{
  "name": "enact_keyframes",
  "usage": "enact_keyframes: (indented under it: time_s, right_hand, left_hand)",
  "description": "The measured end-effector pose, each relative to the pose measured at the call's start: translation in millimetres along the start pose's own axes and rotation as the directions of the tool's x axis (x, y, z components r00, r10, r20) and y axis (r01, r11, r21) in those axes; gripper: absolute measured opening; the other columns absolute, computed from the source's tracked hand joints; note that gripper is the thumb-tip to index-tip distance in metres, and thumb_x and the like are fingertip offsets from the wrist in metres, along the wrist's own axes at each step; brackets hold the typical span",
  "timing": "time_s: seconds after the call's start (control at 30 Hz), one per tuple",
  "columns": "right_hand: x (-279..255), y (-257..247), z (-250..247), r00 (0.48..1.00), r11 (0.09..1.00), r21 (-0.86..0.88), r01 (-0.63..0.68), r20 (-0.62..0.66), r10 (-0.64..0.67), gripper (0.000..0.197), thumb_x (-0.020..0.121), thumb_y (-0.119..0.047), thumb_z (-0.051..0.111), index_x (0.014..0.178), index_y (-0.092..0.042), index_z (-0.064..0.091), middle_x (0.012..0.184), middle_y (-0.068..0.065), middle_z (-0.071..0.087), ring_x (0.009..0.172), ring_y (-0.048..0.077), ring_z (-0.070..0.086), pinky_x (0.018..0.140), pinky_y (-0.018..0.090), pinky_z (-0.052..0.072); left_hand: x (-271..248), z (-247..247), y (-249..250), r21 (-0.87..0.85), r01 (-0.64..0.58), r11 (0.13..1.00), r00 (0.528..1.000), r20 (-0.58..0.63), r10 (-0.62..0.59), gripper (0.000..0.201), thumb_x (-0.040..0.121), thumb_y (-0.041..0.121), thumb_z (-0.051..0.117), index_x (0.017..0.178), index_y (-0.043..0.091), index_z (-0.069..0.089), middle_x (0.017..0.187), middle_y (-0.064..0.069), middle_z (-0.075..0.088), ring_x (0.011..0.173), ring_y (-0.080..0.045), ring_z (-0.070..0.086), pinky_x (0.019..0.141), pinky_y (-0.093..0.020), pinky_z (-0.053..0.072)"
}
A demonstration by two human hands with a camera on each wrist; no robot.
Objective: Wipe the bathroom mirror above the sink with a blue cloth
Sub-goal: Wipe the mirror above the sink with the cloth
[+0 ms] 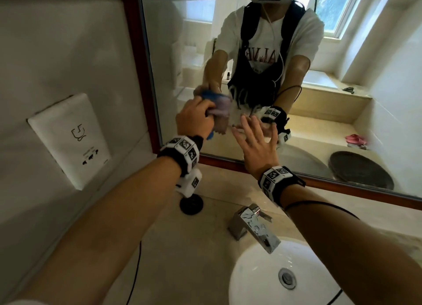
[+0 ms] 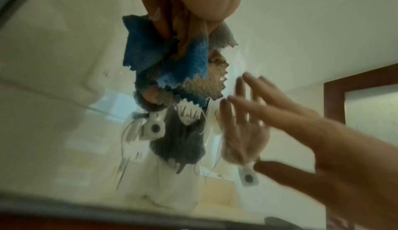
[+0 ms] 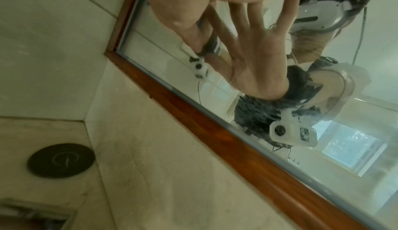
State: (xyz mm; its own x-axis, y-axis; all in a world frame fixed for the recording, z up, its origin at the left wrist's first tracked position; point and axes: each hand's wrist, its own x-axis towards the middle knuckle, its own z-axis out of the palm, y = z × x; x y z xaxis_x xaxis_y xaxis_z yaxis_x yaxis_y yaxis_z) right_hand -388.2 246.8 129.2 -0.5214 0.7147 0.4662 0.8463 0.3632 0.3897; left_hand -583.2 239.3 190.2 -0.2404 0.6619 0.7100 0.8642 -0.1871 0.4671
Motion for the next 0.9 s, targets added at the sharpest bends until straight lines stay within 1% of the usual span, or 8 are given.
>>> enact_keyframes:
  time_s: [0.07,0.13,0.27,0.33,0.5,0.63,0.8,0.9]
  right_hand:
    - [-10.7,4.0,-1.4,0.999,0.999,0.000,-0.042,-0.004,0.042,0.095,0.070,-0.012,0.064,0.153,-0.023,0.020,0.162,0.008,0.005,0.149,0.031,0.004,0.108,0.071,0.009]
    - [-20.9,9.3,0.3,0.996,0.996,0.009,-0.086,-0.001,0.086,0.097,0.068,-0.013,0.069,0.152,-0.023,0.021,0.162,0.009,0.008,0.149,0.032,0.004,0.109,0.070,0.011]
    - [-41.5,25.0,3.7,0.989,0.991,0.003,-0.133,0.071,0.133,0.099,0.072,-0.020,0.072,0.152,-0.025,0.015,0.162,0.010,0.002,0.148,0.032,0.000,0.108,0.067,-0.001]
    - [-50.7,31.6,5.2,0.981,0.987,-0.006,-0.163,0.103,0.163,0.097,0.073,-0.018,0.071,0.152,-0.025,0.015,0.162,0.010,0.001,0.148,0.032,0.000,0.108,0.067,-0.003]
    - [-70.1,39.7,12.8,0.957,0.980,0.014,-0.199,0.218,0.192,0.096,0.077,-0.015,0.065,0.151,-0.029,0.006,0.162,0.008,-0.010,0.148,0.032,-0.009,0.109,0.067,-0.006]
    - [-82.7,42.0,20.6,0.945,0.973,0.032,-0.230,0.245,0.215,0.095,0.076,-0.017,0.067,0.150,-0.030,0.007,0.161,0.007,-0.010,0.147,0.031,-0.013,0.107,0.067,-0.007]
    - [-98.1,50.4,23.5,0.938,0.966,0.061,-0.253,0.259,0.229,0.096,0.077,-0.022,0.068,0.151,-0.031,0.007,0.161,0.007,-0.011,0.147,0.032,-0.011,0.106,0.068,-0.007]
    - [-106.9,57.7,23.6,0.936,0.962,0.078,-0.263,0.262,0.235,0.093,0.080,-0.027,0.067,0.152,-0.029,0.008,0.162,0.010,-0.006,0.149,0.032,-0.005,0.107,0.068,-0.006]
  left_hand:
    - [10.5,-4.3,10.2,0.007,-0.013,1.000,1.000,-0.023,0.013,0.017,0.072,0.011,0.065,0.085,0.021,0.072,0.088,-0.004,0.066,0.084,-0.027,0.060,0.061,-0.032,0.048]
    - [10.2,-2.4,11.7,0.009,-0.020,1.000,0.999,-0.040,0.020,0.016,0.070,0.011,0.068,0.081,0.021,0.072,0.086,-0.003,0.066,0.083,-0.027,0.060,0.059,-0.032,0.048]
    - [-4.3,10.0,11.2,0.013,-0.007,1.000,1.000,0.026,0.007,0.021,0.065,0.009,0.074,0.083,0.019,0.074,0.086,-0.004,0.066,0.083,-0.027,0.060,0.060,-0.034,0.050]
    - [-14.5,16.8,10.8,-0.008,-0.018,1.000,0.997,0.070,0.019,0.023,0.064,0.008,0.075,0.085,0.017,0.075,0.087,-0.006,0.066,0.084,-0.029,0.059,0.061,-0.034,0.050]
    - [-43.7,44.6,1.2,-0.027,-0.100,0.995,0.992,0.073,0.102,0.023,0.054,0.002,0.077,0.074,0.014,0.074,0.071,-0.007,0.062,0.069,-0.029,0.059,0.049,-0.028,0.045]
    - [-67.4,63.3,-3.2,-0.009,-0.134,0.991,0.975,0.177,0.133,0.019,0.052,0.002,0.077,0.067,0.012,0.072,0.069,-0.008,0.061,0.070,-0.030,0.061,0.048,-0.027,0.041]
    - [-96.8,83.8,-1.3,0.029,-0.141,0.990,0.935,0.334,0.123,0.007,0.059,0.004,0.070,0.062,0.010,0.067,0.067,-0.009,0.058,0.069,-0.030,0.060,0.047,-0.028,0.041]
    - [-102.9,88.7,8.6,0.067,-0.173,0.983,0.924,0.357,0.138,0.008,0.060,0.003,0.071,0.061,0.010,0.066,0.067,-0.010,0.059,0.067,-0.031,0.059,0.050,-0.025,0.032]
